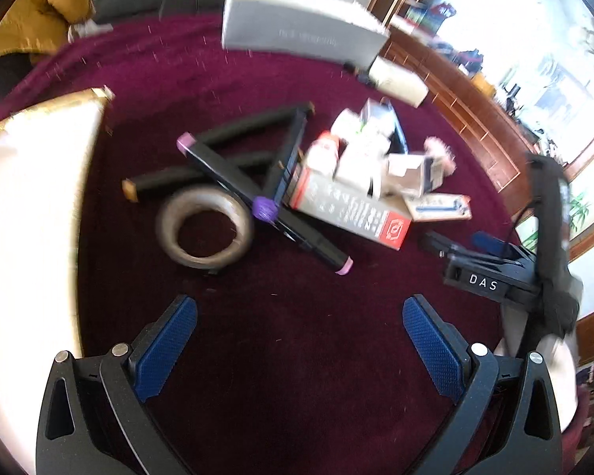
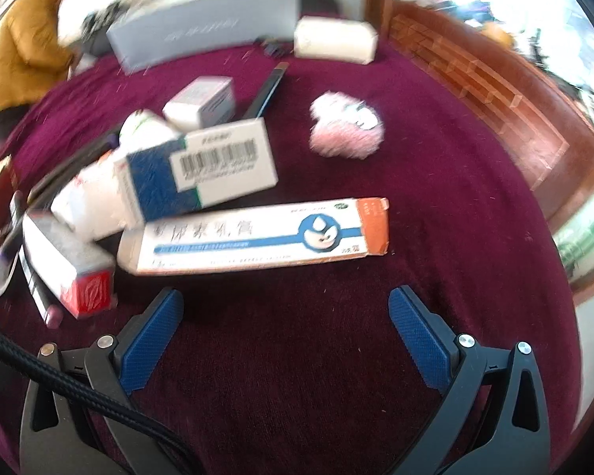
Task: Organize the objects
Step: 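Lower the left tool onto the purple-capped black marker and close it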
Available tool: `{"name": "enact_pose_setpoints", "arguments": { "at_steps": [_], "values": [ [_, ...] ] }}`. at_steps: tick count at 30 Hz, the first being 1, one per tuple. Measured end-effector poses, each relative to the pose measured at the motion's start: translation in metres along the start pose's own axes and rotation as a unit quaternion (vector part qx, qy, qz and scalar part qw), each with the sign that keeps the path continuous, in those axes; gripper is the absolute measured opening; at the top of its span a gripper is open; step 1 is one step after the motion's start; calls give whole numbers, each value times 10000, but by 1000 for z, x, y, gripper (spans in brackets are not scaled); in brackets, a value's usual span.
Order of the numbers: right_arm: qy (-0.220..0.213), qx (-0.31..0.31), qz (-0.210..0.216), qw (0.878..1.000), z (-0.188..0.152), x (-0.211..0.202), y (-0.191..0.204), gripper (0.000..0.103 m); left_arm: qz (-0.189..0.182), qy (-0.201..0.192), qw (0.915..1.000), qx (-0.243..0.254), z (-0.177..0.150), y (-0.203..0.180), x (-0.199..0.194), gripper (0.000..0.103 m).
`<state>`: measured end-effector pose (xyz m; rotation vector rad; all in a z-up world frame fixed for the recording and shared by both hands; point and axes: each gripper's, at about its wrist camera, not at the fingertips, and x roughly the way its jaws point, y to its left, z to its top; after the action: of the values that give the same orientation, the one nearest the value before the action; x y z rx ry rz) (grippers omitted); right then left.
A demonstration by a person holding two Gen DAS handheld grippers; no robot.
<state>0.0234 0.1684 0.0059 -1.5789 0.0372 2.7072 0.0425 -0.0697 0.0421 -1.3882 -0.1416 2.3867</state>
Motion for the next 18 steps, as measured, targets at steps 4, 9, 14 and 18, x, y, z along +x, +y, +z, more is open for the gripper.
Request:
{"name": "enact_pose_setpoints", "arguments": {
  "at_steps": [4,9,14,18],
  "values": [
    [-116,603,424,9972,1,-5,-19,103,423,-428,9981,152,2,9,-27,101],
    [-171,288,-328,9989,1,2,6,103,747,-358,9965,121,10,20,-21,101],
    [-239,430,-53,9988,0,-3,-6,103,1023,-228,9938,374,9,7,-8,97],
    [-262,420,-61,9988,-1,-2,-4,103,1126,-308,9910,650,19,-6,-8,94]
  ]
}}
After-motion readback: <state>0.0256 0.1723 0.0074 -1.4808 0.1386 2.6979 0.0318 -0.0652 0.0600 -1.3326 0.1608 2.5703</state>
